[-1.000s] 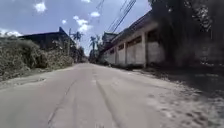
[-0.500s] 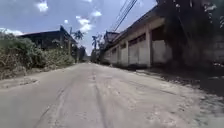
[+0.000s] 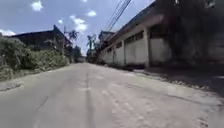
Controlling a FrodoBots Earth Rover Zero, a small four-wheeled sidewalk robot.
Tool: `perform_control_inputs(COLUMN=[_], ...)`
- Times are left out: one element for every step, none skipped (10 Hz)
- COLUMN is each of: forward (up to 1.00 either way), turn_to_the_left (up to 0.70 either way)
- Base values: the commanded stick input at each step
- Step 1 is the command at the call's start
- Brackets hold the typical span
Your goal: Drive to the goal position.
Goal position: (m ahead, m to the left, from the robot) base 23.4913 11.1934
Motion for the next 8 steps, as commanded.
perform_control_inputs(forward=[1.00,1.00,1.00,1.00,1.00,1.00,1.00,1.00], turn_to_the_left=[-0.01,0.00,0.00,0.00,0.00,0.00,0.00,0.00])
